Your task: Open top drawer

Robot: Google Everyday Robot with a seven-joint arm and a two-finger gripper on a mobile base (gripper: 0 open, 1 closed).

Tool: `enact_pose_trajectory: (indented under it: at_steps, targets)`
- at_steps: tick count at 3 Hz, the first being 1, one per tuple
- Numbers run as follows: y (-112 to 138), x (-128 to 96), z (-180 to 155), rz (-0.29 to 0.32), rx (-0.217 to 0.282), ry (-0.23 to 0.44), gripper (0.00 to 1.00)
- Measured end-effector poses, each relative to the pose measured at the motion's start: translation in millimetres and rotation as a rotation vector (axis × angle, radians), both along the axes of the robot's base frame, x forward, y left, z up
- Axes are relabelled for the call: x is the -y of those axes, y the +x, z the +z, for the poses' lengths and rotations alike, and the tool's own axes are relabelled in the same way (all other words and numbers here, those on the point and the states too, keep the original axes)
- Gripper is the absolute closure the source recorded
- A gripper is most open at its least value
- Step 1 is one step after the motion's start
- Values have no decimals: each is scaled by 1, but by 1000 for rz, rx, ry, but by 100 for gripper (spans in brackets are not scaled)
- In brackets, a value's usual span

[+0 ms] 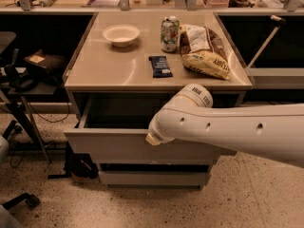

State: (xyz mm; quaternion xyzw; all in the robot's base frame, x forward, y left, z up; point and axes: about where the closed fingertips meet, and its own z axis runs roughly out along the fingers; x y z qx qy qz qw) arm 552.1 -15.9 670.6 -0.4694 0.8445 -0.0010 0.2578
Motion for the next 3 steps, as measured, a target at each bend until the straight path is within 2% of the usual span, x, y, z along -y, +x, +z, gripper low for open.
enact_pose_trajectory:
  at_steps: [1, 2, 3]
  targets:
    - [-15, 4, 1, -12, 1, -10, 100]
    - [-17, 5, 2, -12, 1, -10, 100]
    - [-29, 8, 3, -23, 3, -17, 100]
